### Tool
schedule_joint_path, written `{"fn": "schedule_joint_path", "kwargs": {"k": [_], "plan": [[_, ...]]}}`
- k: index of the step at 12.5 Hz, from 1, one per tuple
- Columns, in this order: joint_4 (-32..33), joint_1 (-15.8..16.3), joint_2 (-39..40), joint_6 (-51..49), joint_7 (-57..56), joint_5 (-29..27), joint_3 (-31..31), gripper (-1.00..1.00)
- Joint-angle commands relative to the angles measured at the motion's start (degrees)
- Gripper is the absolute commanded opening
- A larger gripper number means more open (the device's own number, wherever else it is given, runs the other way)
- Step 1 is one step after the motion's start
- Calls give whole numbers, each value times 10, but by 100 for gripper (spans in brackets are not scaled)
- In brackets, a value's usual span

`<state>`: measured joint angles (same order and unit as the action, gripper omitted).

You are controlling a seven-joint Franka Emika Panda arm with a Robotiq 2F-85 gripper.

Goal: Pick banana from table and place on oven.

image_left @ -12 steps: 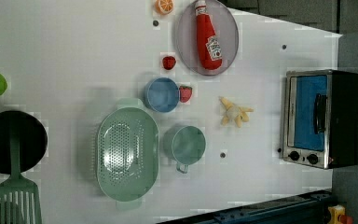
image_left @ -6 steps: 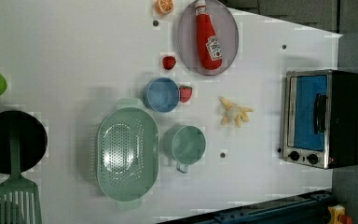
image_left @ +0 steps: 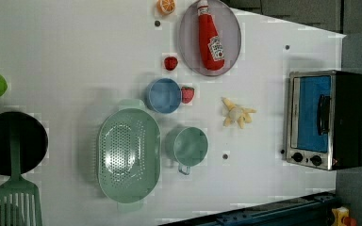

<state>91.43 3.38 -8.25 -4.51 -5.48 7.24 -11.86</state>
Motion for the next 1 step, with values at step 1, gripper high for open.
{"fn": "schedule_joint_path", "kwargs": {"k": [1], "plan": [[16,4,15,-14,163,-12,27,100]]}}
